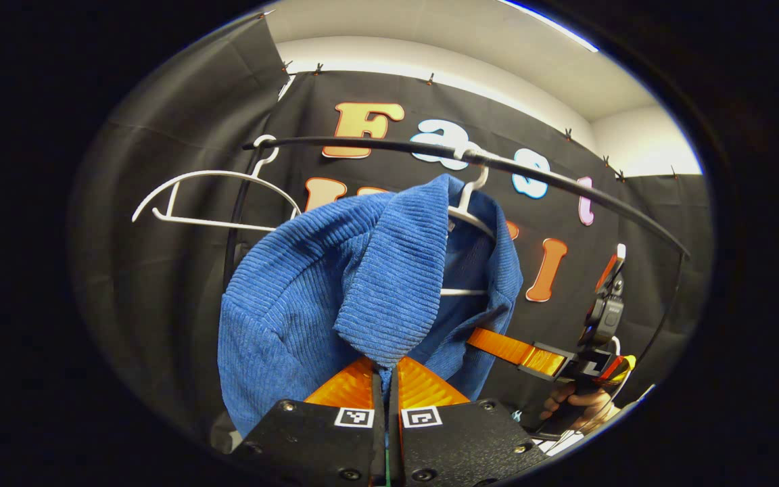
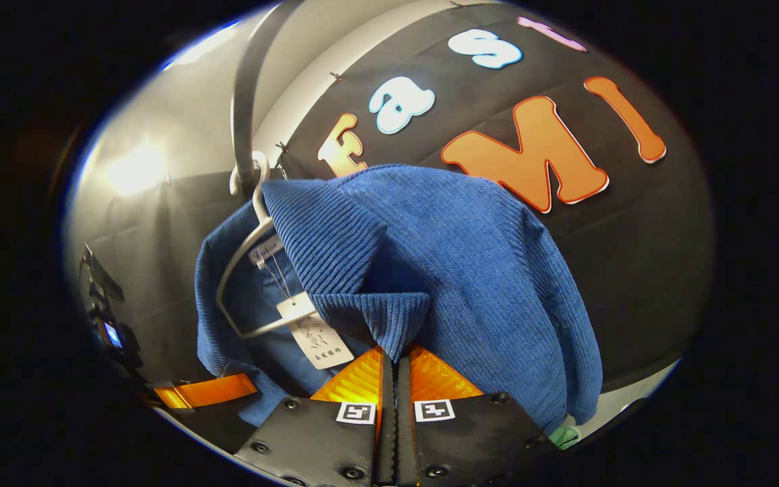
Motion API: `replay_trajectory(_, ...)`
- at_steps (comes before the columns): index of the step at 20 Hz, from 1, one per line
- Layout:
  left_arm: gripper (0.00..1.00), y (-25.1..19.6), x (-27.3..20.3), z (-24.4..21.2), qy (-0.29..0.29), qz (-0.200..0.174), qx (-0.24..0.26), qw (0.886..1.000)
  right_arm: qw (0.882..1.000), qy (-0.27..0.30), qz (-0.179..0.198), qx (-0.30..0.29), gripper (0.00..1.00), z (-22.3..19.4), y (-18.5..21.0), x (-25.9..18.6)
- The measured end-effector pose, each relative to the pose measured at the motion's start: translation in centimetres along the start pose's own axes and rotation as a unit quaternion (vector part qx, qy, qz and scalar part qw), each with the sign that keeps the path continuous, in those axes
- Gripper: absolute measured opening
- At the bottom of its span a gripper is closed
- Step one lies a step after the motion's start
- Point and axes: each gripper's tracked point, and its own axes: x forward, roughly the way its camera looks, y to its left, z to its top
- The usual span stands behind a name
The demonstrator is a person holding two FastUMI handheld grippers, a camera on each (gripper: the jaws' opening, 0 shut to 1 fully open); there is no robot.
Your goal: Grasp the clothes on the hanger with both hands and then place them into the laundry hamper below.
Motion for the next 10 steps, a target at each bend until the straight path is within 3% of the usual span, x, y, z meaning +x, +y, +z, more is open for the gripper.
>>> replay_trajectory(3, 0.02, 0.1, -1.5, 2.2, -0.018, 0.005, 0.005, 1.0, 0.996, -0.003, 0.05, 0.071, 0.08, 1.8, 0.9, -1.2)
replay_trajectory(7, 0.04, 0.5, -3.1, 4.4, -0.032, 0.007, 0.004, 0.999, 0.98, -0.029, 0.109, 0.162, 0.08, 5.4, 1.6, -2.7)
replay_trajectory(10, 0.0, 1.4, -4.0, 5.4, -0.038, 0.005, -0.01, 0.999, 0.971, -0.041, 0.133, 0.196, 0.07, 7.2, 1.8, -3.1)
